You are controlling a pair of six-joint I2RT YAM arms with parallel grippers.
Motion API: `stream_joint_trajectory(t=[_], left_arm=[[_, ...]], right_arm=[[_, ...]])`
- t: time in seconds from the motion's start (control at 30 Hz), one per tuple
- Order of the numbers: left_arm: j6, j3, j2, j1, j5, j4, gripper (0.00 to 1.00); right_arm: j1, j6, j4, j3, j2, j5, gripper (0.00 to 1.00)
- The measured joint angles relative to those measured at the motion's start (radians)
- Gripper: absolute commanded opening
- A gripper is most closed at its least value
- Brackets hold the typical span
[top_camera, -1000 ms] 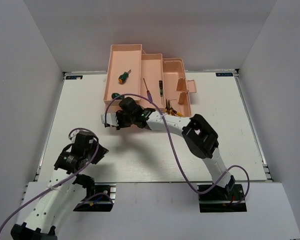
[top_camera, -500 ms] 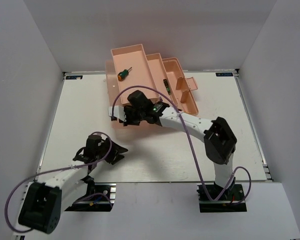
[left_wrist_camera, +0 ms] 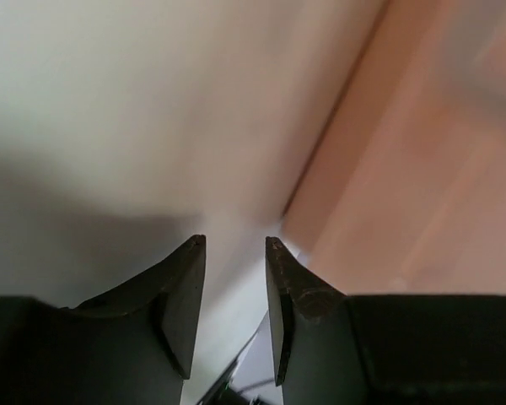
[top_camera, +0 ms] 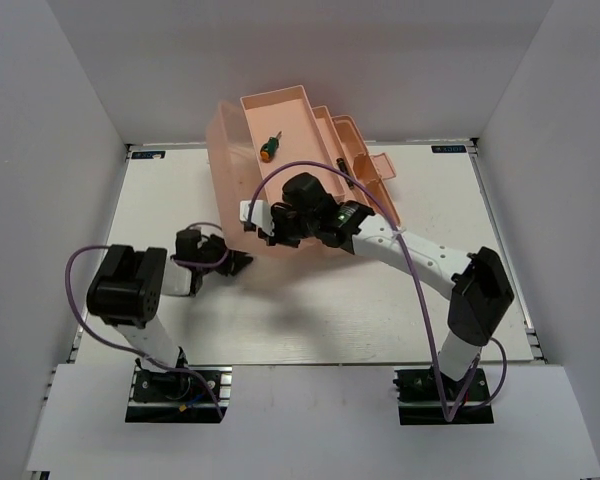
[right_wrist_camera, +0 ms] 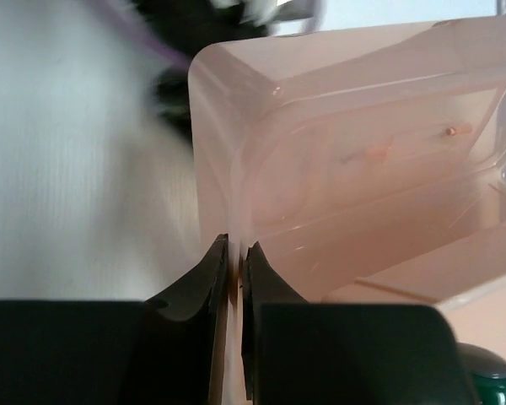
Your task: Sort the tools into containers
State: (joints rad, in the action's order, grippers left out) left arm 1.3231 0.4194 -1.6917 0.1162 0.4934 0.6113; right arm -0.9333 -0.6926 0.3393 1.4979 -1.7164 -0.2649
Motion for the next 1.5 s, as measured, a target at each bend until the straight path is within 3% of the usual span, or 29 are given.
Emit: stream_joint_trajectory(t=[0.2, 0.23, 0.3, 0.37, 0.47, 0.57, 0.6, 0.63, 0.87, 0.97, 1.07, 1.2, 1.27, 1.33, 1.5], left_arm=[[-0.002, 0.272, -0.121, -0.039, 0.034, 0.036, 0.46], [0.001, 0.306, -0.142, -0.047, 0.045, 0.047, 0.47], [-0.003, 0.356, -0.175, -0.055, 0.068, 0.053, 0.47], [0.0, 0.373, -0.198, -0.056, 0.081, 0.053, 0.47], [0.002, 0.375, -0.216, -0.057, 0.1, 0.047, 0.47], [0.002, 0.375, -0.22, -0.062, 0.111, 0.037, 0.47], [0.002, 0.375, -0.22, -0.063, 0.114, 0.036, 0.47], [0.002, 0.375, -0.22, -0.064, 0.117, 0.035, 0.47], [0.001, 0.392, -0.234, -0.076, 0.143, 0.014, 0.47], [-0.002, 0.406, -0.235, -0.078, 0.152, -0.008, 0.47], [-0.012, 0.431, -0.235, -0.079, 0.161, -0.031, 0.47], [-0.034, 0.472, -0.235, -0.084, 0.173, -0.074, 0.47], [-0.043, 0.484, -0.235, -0.085, 0.174, -0.094, 0.47], [-0.052, 0.493, -0.235, -0.086, 0.175, -0.114, 0.48], [-0.077, 0.514, -0.232, -0.087, 0.182, -0.161, 0.48]], right_arm=[[0.004, -0.019, 0.003, -0.075, 0.066, -0.011, 0.02], [0.006, -0.021, 0.003, -0.076, 0.07, -0.016, 0.21], [0.009, -0.028, 0.002, -0.076, 0.072, -0.022, 0.71], [0.008, -0.032, 0.006, -0.069, 0.08, -0.039, 0.82], [0.004, -0.04, 0.042, -0.028, 0.096, -0.076, 0.82], [0.008, -0.032, 0.078, -0.015, 0.162, -0.122, 0.65], [0.011, -0.026, 0.091, -0.019, 0.196, -0.136, 0.23], [0.013, -0.027, 0.097, -0.031, 0.234, -0.151, 0.0], [0.051, -0.019, 0.073, -0.336, 0.632, -0.251, 0.0], [0.059, 0.013, -0.008, -0.385, 0.682, -0.084, 0.0], [0.145, 0.097, -0.099, -0.331, 0.584, 0.206, 0.01], [0.378, 0.262, -0.096, -0.161, 0.349, 0.405, 0.31], [0.476, 0.34, -0.05, -0.106, 0.269, 0.447, 0.49], [0.555, 0.407, 0.034, -0.026, 0.188, 0.455, 0.58], [0.674, 0.529, 0.264, 0.323, -0.077, 0.358, 0.62]])
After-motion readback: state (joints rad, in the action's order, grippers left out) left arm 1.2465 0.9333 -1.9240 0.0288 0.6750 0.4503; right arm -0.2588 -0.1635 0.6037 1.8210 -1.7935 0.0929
